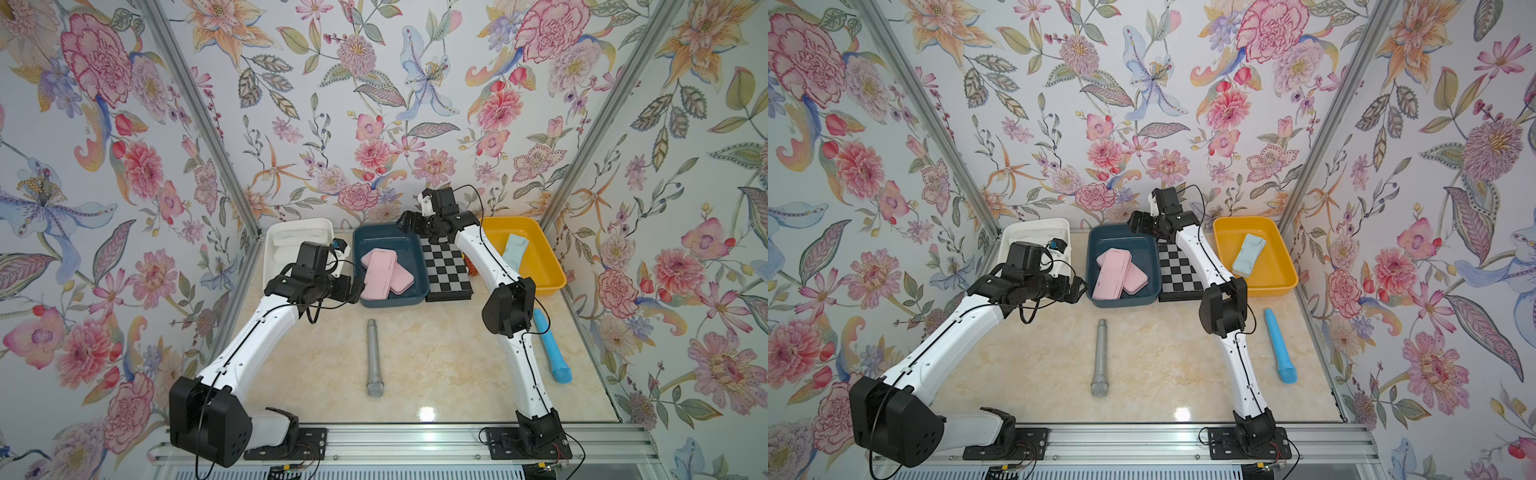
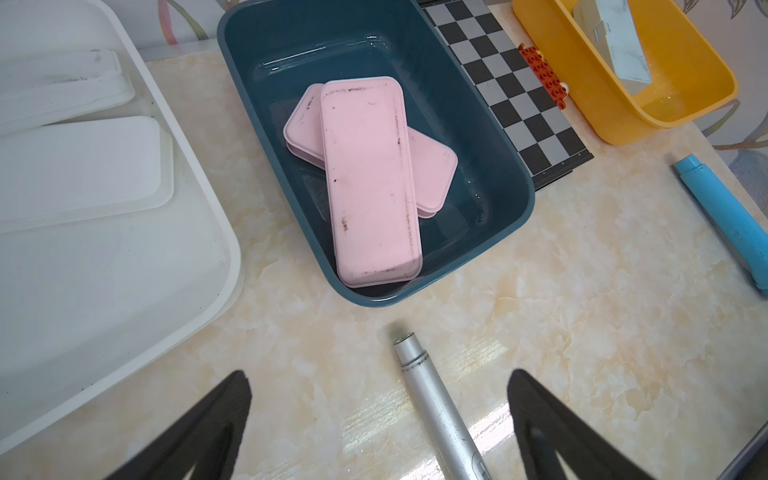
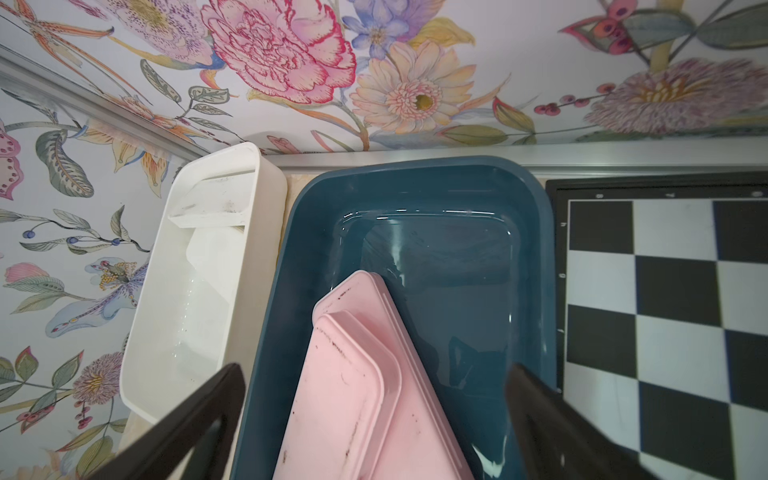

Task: Place the pencil cases by color into the storage box
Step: Place the pencil case at the storage box, then reset both arms

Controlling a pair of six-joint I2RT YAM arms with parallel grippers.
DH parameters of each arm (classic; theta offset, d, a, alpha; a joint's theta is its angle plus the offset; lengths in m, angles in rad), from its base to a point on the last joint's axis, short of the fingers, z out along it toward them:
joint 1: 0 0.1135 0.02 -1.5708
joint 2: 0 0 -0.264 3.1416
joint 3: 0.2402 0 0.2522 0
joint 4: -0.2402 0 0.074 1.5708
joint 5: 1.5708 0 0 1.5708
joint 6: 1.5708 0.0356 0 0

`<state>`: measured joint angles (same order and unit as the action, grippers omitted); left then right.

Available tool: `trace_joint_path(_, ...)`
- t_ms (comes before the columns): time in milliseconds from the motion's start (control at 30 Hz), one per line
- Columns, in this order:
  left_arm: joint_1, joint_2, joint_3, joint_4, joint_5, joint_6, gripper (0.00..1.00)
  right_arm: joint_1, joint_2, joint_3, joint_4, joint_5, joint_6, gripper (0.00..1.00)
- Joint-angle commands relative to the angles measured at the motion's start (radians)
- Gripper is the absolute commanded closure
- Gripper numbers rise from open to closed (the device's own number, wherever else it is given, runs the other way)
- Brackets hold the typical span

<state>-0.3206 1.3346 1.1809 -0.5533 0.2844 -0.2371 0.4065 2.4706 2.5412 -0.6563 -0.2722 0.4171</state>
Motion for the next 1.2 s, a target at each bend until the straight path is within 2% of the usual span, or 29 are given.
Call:
trace_joint_path(0,0.008,-0.042,-0.007,0.012,-0.079,-0.021,0.02,-0.009,-0.093,-0.099,0.032,0.057,-0.074,0.0)
trace_joint_path(67,0.007,-0.056,0.003,0.01,-0.098,-0.018,0.02,-0.008,-0.178,-0.255,0.121,0.071,-0.088,0.0)
trace_joint_path(200,0.002,-0.114,0.006,0.011,-0.239,-0.053,0.01,-0.002,-0.367,-0.565,0.306,0.129,-0.138,0.0)
trace_joint_path(367,-0.004,-0.168,0.042,0.014,-0.414,-0.104,0.02,0.006,-0.601,-0.891,0.45,0.296,-0.182,0.0)
trace_joint_path(467,-0.006,-0.136,0.092,0.023,-0.496,-0.108,0.02,0.011,-0.763,-1.128,0.617,0.389,-0.192,0.0)
trace_joint_path(567,-0.025,-0.068,0.121,0.029,-0.585,-0.013,0.02,0.017,-0.916,-1.363,0.802,0.458,-0.217,0.0)
trace_joint_path(600,-0.032,-0.045,0.123,0.03,-0.631,0.012,0.02,0.023,-0.967,-1.445,0.878,0.479,-0.26,0.0)
trace_joint_path(667,-0.02,-0.019,0.097,0.066,-0.646,-0.003,0.02,0.045,-1.058,-1.612,1.04,0.535,-0.388,0.0)
trace_joint_path(733,-0.014,-0.039,0.012,0.185,-0.654,-0.033,0.01,0.063,-1.143,-1.796,1.254,0.565,-0.547,0.0)
trace_joint_path(800,-0.017,-0.078,-0.109,0.34,-0.716,-0.016,0.02,0.06,-1.203,-1.924,1.381,0.607,-0.627,0.0)
trace_joint_path(900,-0.017,-0.16,-0.378,0.656,-0.731,0.135,0.02,0.026,-1.27,-1.976,1.309,0.648,-0.639,0.0)
trace_joint_path(1000,0.004,-0.251,-0.644,0.963,-0.722,0.216,0.02,0.004,-1.311,-2.017,1.267,0.677,-0.644,0.0)
trace_joint_path(1100,0.044,-0.323,-0.81,1.108,-0.642,0.261,0.02,-0.014,-1.347,-2.147,1.434,0.703,-0.628,0.0)
trace_joint_path(1167,0.073,-0.331,-0.88,1.168,-0.647,0.253,0.02,-0.04,-1.369,-2.272,1.602,0.689,-0.618,0.0)
